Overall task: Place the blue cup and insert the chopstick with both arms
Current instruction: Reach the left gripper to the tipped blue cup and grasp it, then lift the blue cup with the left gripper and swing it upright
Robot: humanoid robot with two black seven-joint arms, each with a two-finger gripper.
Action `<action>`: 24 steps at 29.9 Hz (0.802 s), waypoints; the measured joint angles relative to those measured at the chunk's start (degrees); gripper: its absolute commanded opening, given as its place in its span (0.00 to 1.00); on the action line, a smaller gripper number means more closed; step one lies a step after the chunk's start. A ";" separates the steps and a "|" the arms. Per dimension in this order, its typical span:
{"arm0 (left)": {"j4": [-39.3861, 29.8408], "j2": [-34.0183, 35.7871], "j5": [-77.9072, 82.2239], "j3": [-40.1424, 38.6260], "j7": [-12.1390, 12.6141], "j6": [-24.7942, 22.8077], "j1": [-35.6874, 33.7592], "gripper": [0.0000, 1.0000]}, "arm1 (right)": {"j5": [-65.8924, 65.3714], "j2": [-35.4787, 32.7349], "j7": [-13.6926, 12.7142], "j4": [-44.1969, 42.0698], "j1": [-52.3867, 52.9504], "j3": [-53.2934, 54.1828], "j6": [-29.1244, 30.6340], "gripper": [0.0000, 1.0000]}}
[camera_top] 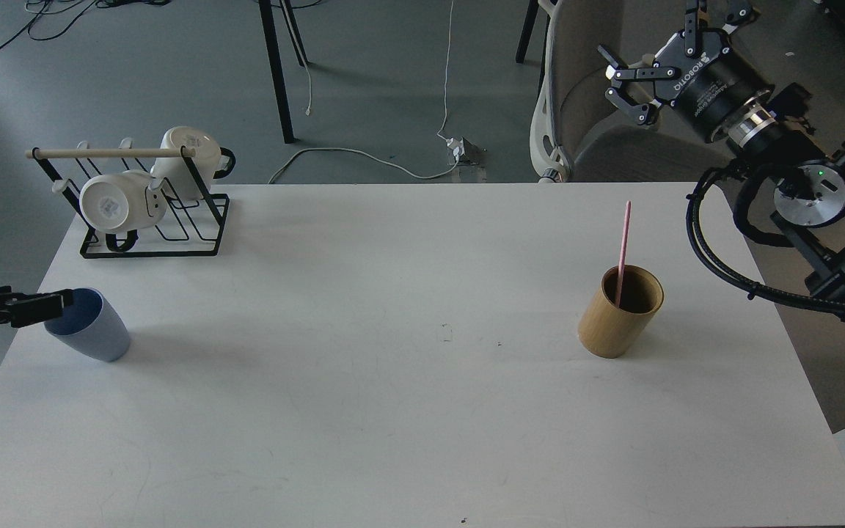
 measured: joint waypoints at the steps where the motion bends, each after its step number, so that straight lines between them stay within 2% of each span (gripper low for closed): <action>1: 0.05 -0.18 -0.03 0.01 0.00 0.00 0.08 0.93 | 0.00 0.00 0.00 0.00 -0.01 0.00 0.00 0.99; 13: 4.43 -3.18 -0.11 0.10 0.00 -0.04 1.18 0.85 | 0.00 -0.02 0.00 0.02 -0.02 0.11 0.00 0.99; 22: 7.17 -5.11 -0.04 0.10 0.00 -0.05 1.91 0.71 | 0.09 -0.02 0.00 0.10 -0.02 0.60 0.00 0.99; 24: 7.41 -5.23 -0.03 0.10 0.00 -0.02 2.13 0.65 | 0.09 -0.03 0.00 0.10 -0.03 0.62 0.00 0.99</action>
